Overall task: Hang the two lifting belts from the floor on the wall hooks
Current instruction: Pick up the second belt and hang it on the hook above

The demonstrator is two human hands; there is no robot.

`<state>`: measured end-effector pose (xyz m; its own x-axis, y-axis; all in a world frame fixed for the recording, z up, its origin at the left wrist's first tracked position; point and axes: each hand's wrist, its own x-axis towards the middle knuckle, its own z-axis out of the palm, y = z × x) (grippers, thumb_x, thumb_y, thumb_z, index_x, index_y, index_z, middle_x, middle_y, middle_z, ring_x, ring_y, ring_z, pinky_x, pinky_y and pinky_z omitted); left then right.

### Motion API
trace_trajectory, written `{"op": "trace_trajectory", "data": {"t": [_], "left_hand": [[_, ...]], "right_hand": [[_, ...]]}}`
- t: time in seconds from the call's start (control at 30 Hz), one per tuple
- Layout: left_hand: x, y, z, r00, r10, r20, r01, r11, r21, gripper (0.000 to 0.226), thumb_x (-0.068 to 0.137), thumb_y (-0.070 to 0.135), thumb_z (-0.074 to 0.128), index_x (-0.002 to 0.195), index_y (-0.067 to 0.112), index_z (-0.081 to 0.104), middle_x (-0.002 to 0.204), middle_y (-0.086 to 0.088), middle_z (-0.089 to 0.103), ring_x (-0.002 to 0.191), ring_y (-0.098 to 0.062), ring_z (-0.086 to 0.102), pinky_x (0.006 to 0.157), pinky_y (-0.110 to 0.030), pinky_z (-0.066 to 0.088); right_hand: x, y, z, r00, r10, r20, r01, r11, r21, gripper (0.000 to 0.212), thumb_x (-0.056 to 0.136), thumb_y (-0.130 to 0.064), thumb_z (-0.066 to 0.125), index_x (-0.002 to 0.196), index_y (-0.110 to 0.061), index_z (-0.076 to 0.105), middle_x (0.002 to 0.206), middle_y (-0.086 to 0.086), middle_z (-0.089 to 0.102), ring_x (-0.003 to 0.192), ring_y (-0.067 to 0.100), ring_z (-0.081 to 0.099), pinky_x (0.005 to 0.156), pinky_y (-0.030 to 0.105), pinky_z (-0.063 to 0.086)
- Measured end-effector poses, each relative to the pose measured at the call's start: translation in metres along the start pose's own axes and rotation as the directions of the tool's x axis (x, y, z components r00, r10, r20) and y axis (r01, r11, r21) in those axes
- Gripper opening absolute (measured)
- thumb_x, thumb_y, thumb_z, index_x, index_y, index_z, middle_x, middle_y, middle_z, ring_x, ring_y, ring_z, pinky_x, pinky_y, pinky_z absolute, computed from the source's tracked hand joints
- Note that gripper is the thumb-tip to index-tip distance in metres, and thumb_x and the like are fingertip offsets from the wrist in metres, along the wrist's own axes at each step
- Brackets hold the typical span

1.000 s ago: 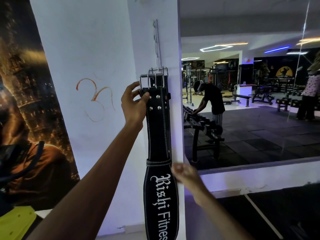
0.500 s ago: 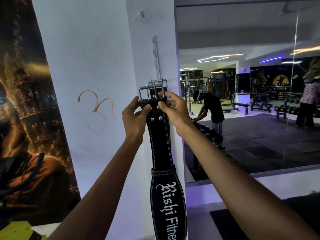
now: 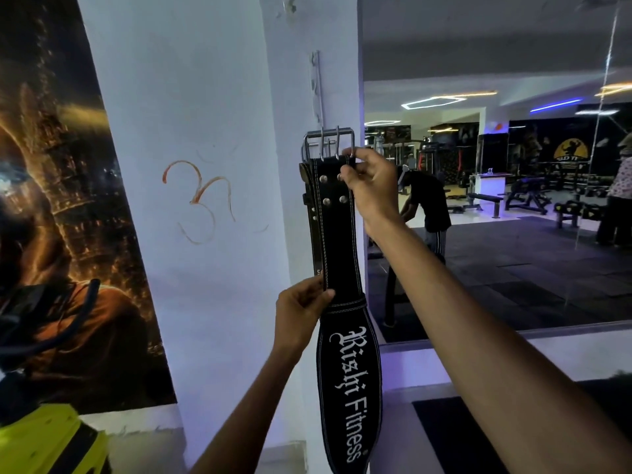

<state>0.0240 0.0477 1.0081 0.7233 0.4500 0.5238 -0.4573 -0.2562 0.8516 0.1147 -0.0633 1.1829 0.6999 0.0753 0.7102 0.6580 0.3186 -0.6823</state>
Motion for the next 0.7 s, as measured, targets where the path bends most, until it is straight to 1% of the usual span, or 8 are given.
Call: {"op": "trace_trajectory", "data": {"t": [0.1, 0.23, 0.3, 0.4, 0.47, 0.5, 0.6, 0.7], "left_hand": [[-0.009, -0.011, -0.002, 1.000, -0.008, 0.013, 0.007, 0.999, 0.036, 0.024, 0.091, 0.004, 0.071, 0.114, 0.008, 0.076, 0.104, -0.006, 0.081, 0.096, -0.018, 0.078, 0.085, -0.029, 0.062], [-0.024, -0.035, -0.010, 0.988, -0.130, 0.081, 0.128, 0.991, 0.027, 0.033, 0.089, 0.003, 0.073, 0.120, 0.014, 0.072, 0.100, -0.009, 0.082, 0.093, -0.026, 0.078, 0.079, -0.029, 0.062], [-0.032, -0.048, -0.012, 0.978, -0.164, 0.130, 0.153, 0.984, 0.096, 0.023, 0.088, 0.005, 0.075, 0.110, 0.009, 0.075, 0.101, -0.008, 0.081, 0.094, -0.028, 0.078, 0.082, -0.036, 0.062], [-0.042, -0.067, -0.018, 0.954, -0.207, 0.217, 0.161, 0.964, 0.211, 0.015, 0.084, 0.010, 0.079, 0.098, 0.016, 0.077, 0.096, -0.002, 0.082, 0.089, -0.019, 0.078, 0.085, -0.042, 0.062], [-0.043, -0.067, -0.019, 0.951, -0.202, 0.232, 0.154, 0.966, 0.210, 0.021, 0.082, 0.018, 0.081, 0.102, 0.020, 0.076, 0.099, -0.001, 0.081, 0.092, -0.019, 0.078, 0.087, -0.043, 0.062], [-0.040, -0.062, -0.018, 0.961, -0.187, 0.204, 0.150, 0.972, 0.182, 0.028, 0.081, 0.022, 0.082, 0.108, 0.021, 0.075, 0.103, -0.004, 0.081, 0.095, -0.023, 0.078, 0.088, -0.044, 0.062], [-0.021, -0.037, -0.013, 0.988, -0.106, 0.110, 0.093, 0.989, 0.119, 0.037, 0.085, 0.014, 0.080, 0.120, 0.021, 0.070, 0.106, -0.005, 0.080, 0.096, -0.019, 0.077, 0.085, -0.033, 0.063], [-0.010, -0.030, -0.012, 0.978, -0.086, 0.193, 0.055, 0.986, 0.159, 0.030, 0.088, 0.011, 0.076, 0.118, 0.013, 0.074, 0.108, -0.004, 0.081, 0.098, -0.019, 0.078, 0.088, -0.033, 0.062]], "right_hand": [[-0.004, 0.002, -0.004, 0.999, 0.031, -0.040, -0.030, 1.000, 0.008, 0.029, 0.090, 0.005, 0.062, 0.117, -0.006, 0.066, 0.080, -0.005, 0.068, 0.073, 0.003, 0.066, 0.065, 0.012, 0.054], [-0.006, -0.002, -0.009, 0.997, 0.030, -0.073, -0.028, 0.999, 0.028, 0.029, 0.090, 0.005, 0.063, 0.116, -0.006, 0.065, 0.079, -0.007, 0.068, 0.066, -0.003, 0.067, 0.073, 0.017, 0.056], [-0.006, -0.004, -0.010, 0.996, 0.033, -0.081, -0.030, 0.999, 0.036, 0.029, 0.090, 0.005, 0.062, 0.117, -0.006, 0.065, 0.079, -0.007, 0.069, 0.067, -0.003, 0.066, 0.073, 0.017, 0.056], [-0.008, -0.006, -0.012, 0.996, 0.033, -0.082, -0.031, 0.999, 0.029, 0.029, 0.090, 0.004, 0.062, 0.117, -0.008, 0.066, 0.079, -0.006, 0.069, 0.070, 0.000, 0.066, 0.069, 0.015, 0.055], [-0.011, -0.005, -0.013, 0.997, 0.035, -0.073, -0.033, 0.999, 0.023, 0.029, 0.090, 0.004, 0.062, 0.117, -0.008, 0.065, 0.079, -0.007, 0.069, 0.070, 0.000, 0.067, 0.068, 0.014, 0.055], [-0.012, -0.004, -0.013, 0.997, 0.035, -0.068, -0.034, 0.999, 0.019, 0.029, 0.090, 0.004, 0.062, 0.117, -0.007, 0.065, 0.079, -0.007, 0.069, 0.069, -0.001, 0.067, 0.068, 0.014, 0.055], [-0.016, 0.001, -0.012, 0.998, 0.042, -0.055, -0.041, 0.999, 0.019, 0.029, 0.090, 0.005, 0.062, 0.118, -0.005, 0.065, 0.078, -0.007, 0.069, 0.068, -0.001, 0.066, 0.072, 0.016, 0.057], [-0.017, -0.002, -0.011, 0.998, 0.026, -0.058, -0.025, 0.999, 0.022, 0.029, 0.089, 0.004, 0.064, 0.115, -0.007, 0.066, 0.079, -0.007, 0.069, 0.073, 0.003, 0.067, 0.079, 0.021, 0.057]]}}
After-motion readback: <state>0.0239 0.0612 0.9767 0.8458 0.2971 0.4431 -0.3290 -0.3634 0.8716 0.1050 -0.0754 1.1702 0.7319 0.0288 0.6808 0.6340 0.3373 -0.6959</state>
